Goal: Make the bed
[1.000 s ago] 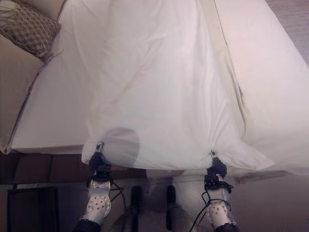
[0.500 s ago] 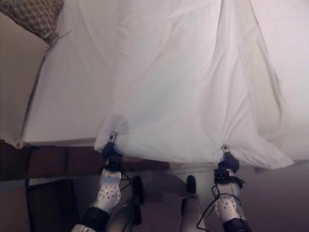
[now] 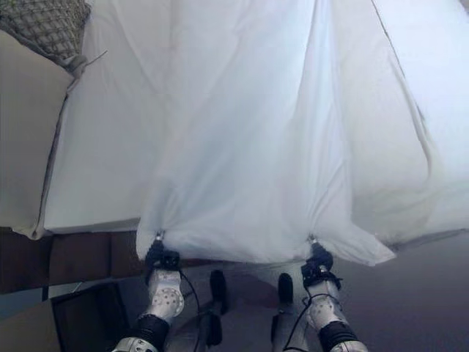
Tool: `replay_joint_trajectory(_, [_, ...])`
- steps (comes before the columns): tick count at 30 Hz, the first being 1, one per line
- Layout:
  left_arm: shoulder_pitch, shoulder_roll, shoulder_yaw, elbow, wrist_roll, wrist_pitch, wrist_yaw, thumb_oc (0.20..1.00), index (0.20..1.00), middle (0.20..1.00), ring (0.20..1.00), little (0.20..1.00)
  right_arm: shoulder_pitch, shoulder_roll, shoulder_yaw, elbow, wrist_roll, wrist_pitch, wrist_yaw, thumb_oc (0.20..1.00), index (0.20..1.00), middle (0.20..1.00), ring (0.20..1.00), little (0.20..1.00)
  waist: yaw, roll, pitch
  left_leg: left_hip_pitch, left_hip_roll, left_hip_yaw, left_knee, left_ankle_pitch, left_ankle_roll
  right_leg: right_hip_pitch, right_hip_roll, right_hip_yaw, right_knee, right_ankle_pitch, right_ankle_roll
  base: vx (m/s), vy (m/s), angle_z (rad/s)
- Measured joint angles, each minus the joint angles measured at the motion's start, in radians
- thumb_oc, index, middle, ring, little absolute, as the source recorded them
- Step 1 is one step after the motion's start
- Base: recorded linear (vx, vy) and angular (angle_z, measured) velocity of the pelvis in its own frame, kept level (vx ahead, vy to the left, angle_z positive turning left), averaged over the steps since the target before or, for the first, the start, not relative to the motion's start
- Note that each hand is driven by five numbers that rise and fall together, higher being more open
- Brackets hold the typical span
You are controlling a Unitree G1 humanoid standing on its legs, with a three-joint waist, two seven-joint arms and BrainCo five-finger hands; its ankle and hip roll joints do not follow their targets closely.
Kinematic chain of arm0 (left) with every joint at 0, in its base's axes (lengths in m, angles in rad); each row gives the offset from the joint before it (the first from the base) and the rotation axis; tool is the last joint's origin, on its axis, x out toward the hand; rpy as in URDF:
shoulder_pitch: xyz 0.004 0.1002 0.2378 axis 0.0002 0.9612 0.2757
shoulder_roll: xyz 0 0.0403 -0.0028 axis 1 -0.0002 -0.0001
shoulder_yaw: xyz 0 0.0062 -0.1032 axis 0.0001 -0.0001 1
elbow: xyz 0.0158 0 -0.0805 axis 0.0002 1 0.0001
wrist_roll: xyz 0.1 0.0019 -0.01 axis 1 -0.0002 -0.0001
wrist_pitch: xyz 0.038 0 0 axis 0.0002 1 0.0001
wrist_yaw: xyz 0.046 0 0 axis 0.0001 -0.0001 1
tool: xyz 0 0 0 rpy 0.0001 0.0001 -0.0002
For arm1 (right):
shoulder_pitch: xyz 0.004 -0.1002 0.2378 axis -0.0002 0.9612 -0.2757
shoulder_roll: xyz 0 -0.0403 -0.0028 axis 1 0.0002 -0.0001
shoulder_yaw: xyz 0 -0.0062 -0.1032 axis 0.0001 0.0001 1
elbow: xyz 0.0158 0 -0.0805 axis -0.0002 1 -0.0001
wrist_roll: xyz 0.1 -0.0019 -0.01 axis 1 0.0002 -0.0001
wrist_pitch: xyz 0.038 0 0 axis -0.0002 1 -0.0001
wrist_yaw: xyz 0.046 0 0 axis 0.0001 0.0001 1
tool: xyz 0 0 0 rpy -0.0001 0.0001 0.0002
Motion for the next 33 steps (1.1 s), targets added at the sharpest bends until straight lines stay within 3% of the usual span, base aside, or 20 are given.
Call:
replay_joint_trajectory(3, [-0.079,0.012,0.071,0.206,0.004,0.081,-0.007,0.200,0.200,0.200,0.200,0.200,-0.051,0.001,-0.004,0.153,-0.032,0.040,-0.005,0.200,0.200,0.200,0.200,0.200,-0.009,0.000,-0.005,0.010,0.021,-0.014,-0.023,0.016,-0.019,0.006,0.023,-0.013,-0.004,-0.002,-0.014,0.04,-0.102,0.03])
replay_joint_trajectory(8, [-0.094,0.044,0.105,0.316,0.031,0.187,-0.023,0.200,0.200,0.200,0.200,0.200,-0.079,0.004,-0.028,0.254,-0.123,0.089,-0.026,0.200,0.200,0.200,0.200,0.200,-0.020,0.008,-0.044,0.017,0.041,-0.024,-0.048,0.033,-0.038,0.006,0.048,-0.032,0.001,-0.011,-0.038,0.03,-0.043,0.04])
replay_joint_trajectory(10, [-0.093,0.047,0.108,0.330,0.032,0.208,-0.033,0.200,0.200,0.200,0.200,0.200,-0.078,0.003,-0.030,0.265,-0.137,0.096,-0.035,0.291,0.291,0.291,0.291,0.291,-0.021,0.010,-0.052,0.025,0.043,-0.023,-0.054,0.034,-0.040,0.009,0.051,-0.031,0.003,-0.014,-0.043,0.04,-0.033,0.01])
replay_joint_trajectory(11, [-0.092,0.054,0.108,0.347,0.038,0.237,-0.055,0.200,0.200,0.200,0.200,0.200,-0.079,0.001,-0.043,0.288,-0.155,0.101,-0.037,0.476,0.476,0.476,0.476,0.476,-0.021,0.019,-0.059,0.028,0.044,-0.026,-0.057,0.036,-0.043,0.015,0.052,-0.037,0.006,-0.017,-0.047,0.04,-0.028,0.07])
replay_joint_trajectory(12, [-0.091,0.059,0.108,0.353,0.038,0.250,-0.069,0.200,0.200,0.200,0.200,0.200,-0.078,0.001,-0.045,0.292,-0.161,0.106,-0.044,0.564,0.564,0.564,0.564,0.564,-0.022,0.020,-0.063,0.029,0.046,-0.026,-0.058,0.036,-0.043,0.014,0.052,-0.039,0.010,-0.019,-0.050,0.05,-0.035,0.09])
replay_joint_trajectory(13, [-0.090,0.072,0.108,0.361,0.039,0.278,-0.102,0.200,0.200,0.200,0.200,0.200,-0.078,0.002,-0.049,0.308,-0.173,0.116,-0.058,0.912,0.912,0.912,0.912,0.912,-0.022,0.020,-0.066,0.033,0.052,-0.026,-0.064,0.038,-0.046,0.014,0.055,-0.040,0.011,-0.021,-0.052,0.00,0.000,0.00])
replay_joint_trajectory(14, [-0.090,0.077,0.108,0.361,0.039,0.286,-0.110,0.200,0.200,0.200,0.200,0.200,-0.078,0.001,-0.050,0.322,-0.174,0.120,-0.061,1.000,1.000,1.000,1.000,1.000,-0.021,0.021,-0.067,0.034,0.052,-0.026,-0.066,0.038,-0.047,0.014,0.056,-0.041,0.011,-0.021,-0.052,0.04,-0.024,0.01])
replay_joint_trajectory(15, [-0.090,0.085,0.108,0.361,0.039,0.299,-0.123,0.423,0.423,0.423,0.423,0.423,-0.072,0.001,-0.050,0.339,-0.174,0.132,-0.075,1.000,1.000,1.000,1.000,1.000,-0.020,0.020,-0.067,0.033,0.051,-0.028,-0.067,0.039,-0.047,0.014,0.057,-0.043,0.012,-0.021,-0.052,0.03,-0.017,0.03])
replay_joint_trajectory(16, [-0.089,0.090,0.108,0.369,0.039,0.312,-0.137,0.517,0.517,0.517,0.517,0.517,-0.063,0.002,-0.051,0.350,-0.175,0.139,-0.080,1.000,1.000,1.000,1.000,1.000,-0.020,0.021,-0.069,0.034,0.052,-0.030,-0.070,0.040,-0.049,0.015,0.057,-0.045,0.011,-0.022,-0.053,0.04,-0.033,0.06])
replay_joint_trajectory(17, [-0.087,0.096,0.108,0.401,0.038,0.329,-0.152,1.000,1.000,1.000,1.000,1.000,-0.042,0.004,-0.050,0.369,-0.175,0.148,-0.086,1.000,1.000,1.000,1.000,1.000,-0.021,0.021,-0.079,0.033,0.052,-0.036,-0.075,0.042,-0.050,0.014,0.057,-0.048,0.010,-0.023,-0.054,0.02,-0.020,0.06])
replay_joint_trajectory(26, [0.054,0.094,0.086,0.477,0.086,0.389,-0.174,1.000,1.000,1.000,1.000,1.000,0.081,0.004,-0.050,0.413,-0.195,0.182,-0.091,1.000,1.000,1.000,1.000,1.000,-0.022,0.023,-0.109,0.033,0.054,-0.040,-0.077,0.045,-0.054,0.011,0.062,-0.050,0.016,-0.030,-0.057,0.00,-0.003,0.01])
replay_joint_trajectory(31, [0.157,0.108,-0.008,0.475,0.260,0.379,-0.174,1.000,1.000,1.000,1.000,1.000,0.096,0.002,-0.063,0.416,-0.207,0.185,-0.059,1.000,1.000,1.000,1.000,1.000,-0.015,0.028,-0.109,0.024,0.057,-0.043,-0.098,0.063,-0.063,-0.036,0.062,-0.052,0.084,-0.061,-0.067,-0.01,-0.012,0.03])
replay_joint_trajectory(33, [0.195,0.120,-0.097,0.427,0.393,0.353,-0.157,1.000,1.000,1.000,1.000,1.000,0.102,0.003,-0.060,0.403,-0.237,0.184,-0.050,1.000,1.000,1.000,1.000,1.000,-0.013,0.032,-0.107,0.016,0.056,-0.045,-0.110,0.075,-0.067,-0.064,0.062,-0.052,0.121,-0.075,-0.072,-0.02,-0.035,0.04])
